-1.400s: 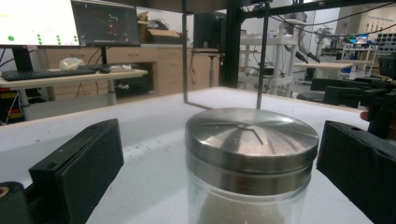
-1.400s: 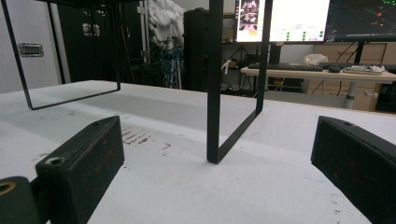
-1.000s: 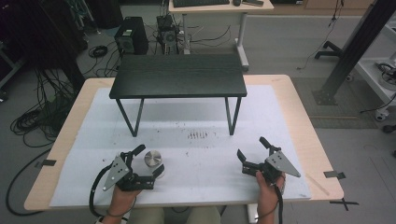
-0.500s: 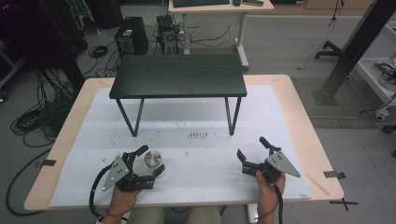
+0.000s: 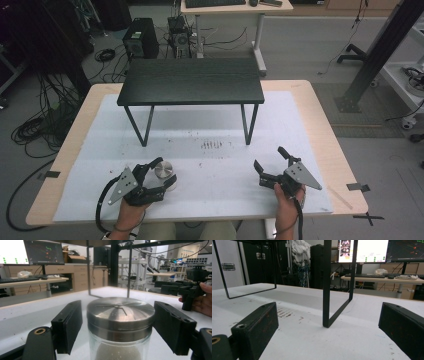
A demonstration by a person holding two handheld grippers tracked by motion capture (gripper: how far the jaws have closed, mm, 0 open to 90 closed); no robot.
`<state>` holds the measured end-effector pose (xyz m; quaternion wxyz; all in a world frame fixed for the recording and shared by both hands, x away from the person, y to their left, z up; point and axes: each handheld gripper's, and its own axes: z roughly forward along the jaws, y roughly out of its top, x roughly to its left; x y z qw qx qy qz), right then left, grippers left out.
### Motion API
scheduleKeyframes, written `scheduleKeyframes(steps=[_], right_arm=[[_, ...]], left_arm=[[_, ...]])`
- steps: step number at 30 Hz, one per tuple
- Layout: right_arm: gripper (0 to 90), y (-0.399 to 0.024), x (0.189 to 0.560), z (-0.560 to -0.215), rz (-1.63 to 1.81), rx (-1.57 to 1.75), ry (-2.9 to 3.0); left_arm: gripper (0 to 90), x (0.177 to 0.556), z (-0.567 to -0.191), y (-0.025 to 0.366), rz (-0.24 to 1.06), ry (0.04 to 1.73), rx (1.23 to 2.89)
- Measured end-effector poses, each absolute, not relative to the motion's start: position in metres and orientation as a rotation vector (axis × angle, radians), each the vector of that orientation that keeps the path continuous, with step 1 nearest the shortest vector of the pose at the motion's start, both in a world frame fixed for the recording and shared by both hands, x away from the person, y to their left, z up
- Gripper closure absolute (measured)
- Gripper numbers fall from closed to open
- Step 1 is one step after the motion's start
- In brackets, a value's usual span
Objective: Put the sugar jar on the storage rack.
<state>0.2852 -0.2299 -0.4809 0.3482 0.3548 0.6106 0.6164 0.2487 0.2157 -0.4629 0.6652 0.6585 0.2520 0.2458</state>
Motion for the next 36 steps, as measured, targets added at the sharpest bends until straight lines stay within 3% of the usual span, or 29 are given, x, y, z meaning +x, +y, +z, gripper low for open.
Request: scheduleKeyframes(steps=[19,36], right_arm=[[2.5,-0.2299,0.2852,-0.4809,1.598,0.920,1.583],[2.5,-0.2296,0.2851,-0.4809,1.597,0.923,1.584]], left_arm=[[41.2,0.2487,-0.4629,0.2163,0.543,0.561,1.491],[41.8,0.2492,-0.4627,0.2159,0.543,0.577,1.489]])
